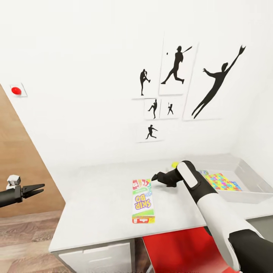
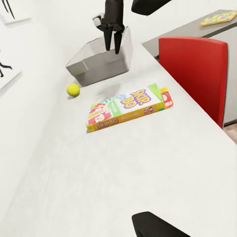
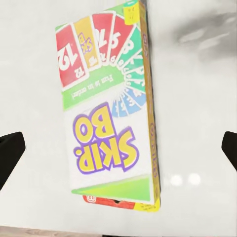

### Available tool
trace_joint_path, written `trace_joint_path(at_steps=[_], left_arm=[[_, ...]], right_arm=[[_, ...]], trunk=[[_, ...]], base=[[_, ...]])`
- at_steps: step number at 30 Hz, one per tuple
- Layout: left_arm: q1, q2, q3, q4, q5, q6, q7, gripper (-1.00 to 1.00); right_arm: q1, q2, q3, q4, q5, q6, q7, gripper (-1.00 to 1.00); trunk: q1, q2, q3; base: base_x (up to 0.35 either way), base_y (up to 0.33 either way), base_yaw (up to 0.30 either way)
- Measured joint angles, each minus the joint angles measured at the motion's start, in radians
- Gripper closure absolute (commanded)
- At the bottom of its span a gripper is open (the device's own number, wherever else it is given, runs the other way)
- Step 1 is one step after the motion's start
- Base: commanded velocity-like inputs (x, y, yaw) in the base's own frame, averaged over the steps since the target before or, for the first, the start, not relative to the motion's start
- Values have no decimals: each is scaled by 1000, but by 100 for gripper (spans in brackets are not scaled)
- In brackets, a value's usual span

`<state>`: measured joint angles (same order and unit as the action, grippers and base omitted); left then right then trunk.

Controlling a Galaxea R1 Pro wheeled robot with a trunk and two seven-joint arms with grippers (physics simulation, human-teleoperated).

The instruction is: Put all the toys in the child's room - the three board games (two on the bed and one on the table), the two jigsaw puzzles on the table, and the tennis ball on the table - inside the toy box on the table in the child's room.

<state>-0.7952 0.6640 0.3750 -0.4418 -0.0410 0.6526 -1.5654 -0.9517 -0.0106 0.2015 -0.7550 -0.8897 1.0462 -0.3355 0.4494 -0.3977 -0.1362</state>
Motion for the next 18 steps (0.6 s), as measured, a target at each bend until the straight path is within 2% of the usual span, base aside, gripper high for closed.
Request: trace_joint_path(at_steps=[14,18], left_arm=[[0,1,1,-6,1,1,0,-100],[0,1,2,-6,1,1,0,-100]], right_arm=[[-100,8,0,28,7,-1,0,-100],[-120,11,1,75,10,-53,1,-100]], trunk=[[0,0,-22],[0,0,-29]], base=[[0,0,0],[0,0,0]])
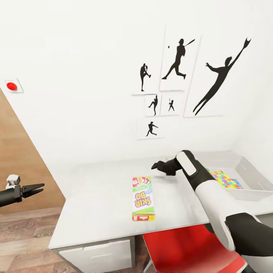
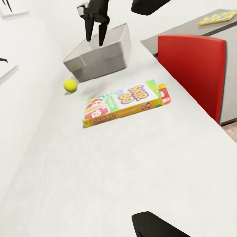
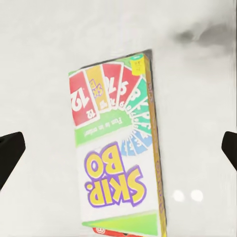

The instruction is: Put all the toys in the child's room - the three board games (two on the bed and one on the table), the two jigsaw puzzles on the table, and the tennis ball on the table - inside the toy box on the table in the child's room.

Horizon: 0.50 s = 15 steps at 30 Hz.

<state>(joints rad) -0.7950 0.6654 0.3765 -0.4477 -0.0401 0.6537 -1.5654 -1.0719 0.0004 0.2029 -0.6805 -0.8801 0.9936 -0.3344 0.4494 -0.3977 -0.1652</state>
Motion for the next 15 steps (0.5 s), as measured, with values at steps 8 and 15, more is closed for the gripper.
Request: trace_joint_path(at_steps=[8,15], left_arm=[[0,0,0,0,0,0,0,-100],[0,1,0,0,0,0,0,-100]], right_arm=[[-21,3,7,67,2,-43,1,-100],[-24,0,9,74,2,-51,0,-100]], trunk=[[0,0,-13],[0,0,-24]], base=[[0,33,0],[0,126,0]])
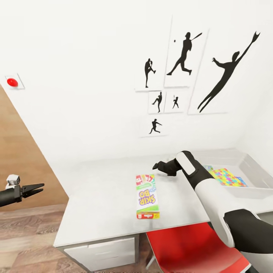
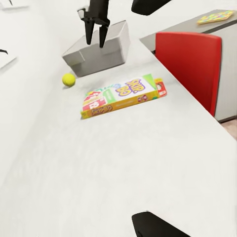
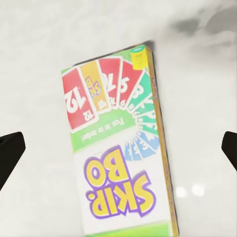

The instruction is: Put all the toys in the child's room - the three board games (two on the bed and one on the table), the two jigsaw puzzles on the table, and the tennis ball on the table - inside the toy box on the table in the child's room.

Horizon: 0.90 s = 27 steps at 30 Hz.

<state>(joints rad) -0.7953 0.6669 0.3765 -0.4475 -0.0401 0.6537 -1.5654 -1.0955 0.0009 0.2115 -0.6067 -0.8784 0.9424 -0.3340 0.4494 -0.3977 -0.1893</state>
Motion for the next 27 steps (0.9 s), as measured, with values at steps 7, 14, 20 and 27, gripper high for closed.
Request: trace_joint_path(at_steps=[7,14,20,27], left_arm=[[0,0,0,-1,0,0,0,-100],[0,1,0,0,0,0,0,-100],[0,1,0,0,0,0,0,-100],[0,2,0,0,0,0,0,-100]], right_arm=[[-5,0,1,0,0,-2,0,-100],[-6,-5,2,0,0,-2,0,-100],[-8,-10,0,0,1,-2,1,-100],[-8,-11,0,1,1,-2,1,-100]], trunk=[[0,0,-11],[0,0,-23],[0,0,-32],[0,0,-44]], base=[[0,81,0],[0,19,0],[0,1,0],[0,0,0]])
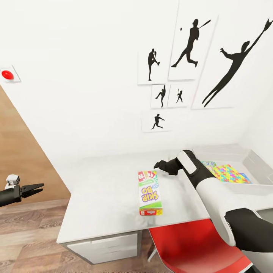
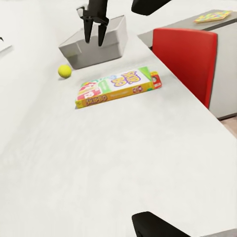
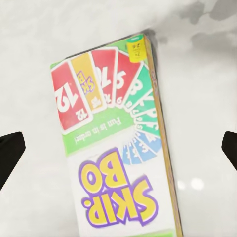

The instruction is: Put all the toys in the child's room - the three board games (two on the bed and one on the table), the two jigsaw puzzles on the table, and the tennis ball on the table - inside the toy box on the table in the child's room.

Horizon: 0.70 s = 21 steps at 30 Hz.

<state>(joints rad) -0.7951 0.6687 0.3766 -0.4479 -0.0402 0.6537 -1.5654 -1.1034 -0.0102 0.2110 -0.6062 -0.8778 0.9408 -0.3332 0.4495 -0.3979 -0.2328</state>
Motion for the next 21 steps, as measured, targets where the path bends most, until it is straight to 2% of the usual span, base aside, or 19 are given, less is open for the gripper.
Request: trace_joint_path(at_steps=[5,8,13,17,21], left_arm=[[0,4,1,-2,1,0,0,-100],[-1,5,3,-19,19,2,-1,-100],[0,5,-4,-82,151,11,-1,-100],[1,0,-9,-101,188,12,-1,-100],[5,3,-7,-105,197,12,-1,-100]], right_arm=[[0,0,0,0,0,0,0,-100],[0,2,1,0,0,0,0,-100],[1,4,3,0,0,0,0,-100],[1,2,2,0,0,0,0,-100],[1,5,3,-1,0,0,0,-100]], trunk=[[0,0,-8],[0,0,-13],[0,0,-21],[0,0,-27],[0,0,-34]], base=[[0,0,0],[0,0,0],[0,0,0],[0,0,0],[0,2,0]])
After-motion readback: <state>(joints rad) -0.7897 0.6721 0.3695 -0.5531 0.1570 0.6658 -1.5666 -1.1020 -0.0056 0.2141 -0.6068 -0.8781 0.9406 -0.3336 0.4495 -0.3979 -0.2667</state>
